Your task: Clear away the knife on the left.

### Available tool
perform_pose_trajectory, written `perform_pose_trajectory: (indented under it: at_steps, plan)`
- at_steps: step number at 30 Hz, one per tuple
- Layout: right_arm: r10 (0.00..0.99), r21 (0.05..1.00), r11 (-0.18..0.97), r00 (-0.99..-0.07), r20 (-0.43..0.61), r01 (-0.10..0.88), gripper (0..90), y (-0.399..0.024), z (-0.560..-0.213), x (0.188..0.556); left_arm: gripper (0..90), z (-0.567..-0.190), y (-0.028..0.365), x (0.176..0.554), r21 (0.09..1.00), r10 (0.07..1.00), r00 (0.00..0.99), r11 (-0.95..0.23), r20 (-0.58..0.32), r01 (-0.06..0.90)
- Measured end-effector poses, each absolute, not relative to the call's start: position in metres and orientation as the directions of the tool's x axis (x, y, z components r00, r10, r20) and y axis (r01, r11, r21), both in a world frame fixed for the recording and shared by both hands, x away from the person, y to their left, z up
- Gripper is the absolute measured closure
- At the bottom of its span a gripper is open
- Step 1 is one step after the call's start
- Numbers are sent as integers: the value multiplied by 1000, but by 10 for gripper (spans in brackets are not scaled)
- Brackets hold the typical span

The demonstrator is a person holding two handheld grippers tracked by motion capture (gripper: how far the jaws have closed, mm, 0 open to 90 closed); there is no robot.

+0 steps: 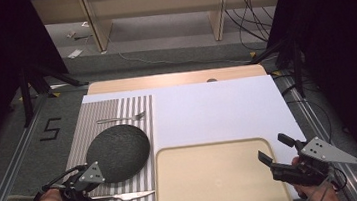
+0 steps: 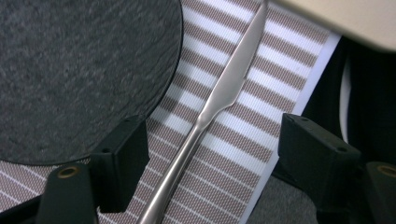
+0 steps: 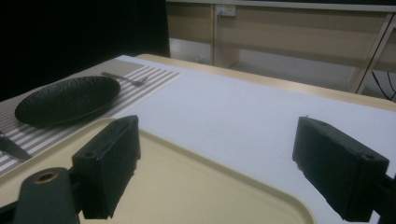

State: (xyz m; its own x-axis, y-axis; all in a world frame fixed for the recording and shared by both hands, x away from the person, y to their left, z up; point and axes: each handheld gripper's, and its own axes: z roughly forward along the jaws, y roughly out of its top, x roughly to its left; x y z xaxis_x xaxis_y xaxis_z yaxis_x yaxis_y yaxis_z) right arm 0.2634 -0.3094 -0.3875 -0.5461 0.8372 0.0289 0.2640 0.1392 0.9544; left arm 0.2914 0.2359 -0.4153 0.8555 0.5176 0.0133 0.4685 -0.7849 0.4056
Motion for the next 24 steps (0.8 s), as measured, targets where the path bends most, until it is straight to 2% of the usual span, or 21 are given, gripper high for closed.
perform_pose_trajectory:
  at_steps: [8,15,24]
  plan:
    - [835,954,137,-550,33,265,161,-310,-387,264,313,-437,247,305,310,571,820,-772,-43,554]
    - [835,955,140,-550,29,263,161,-309,-387,263,338,-445,246,311,260,568,822,-787,-50,560]
    - [833,954,141,-553,29,263,163,-309,-387,263,447,-454,230,318,212,529,848,-825,-36,523]
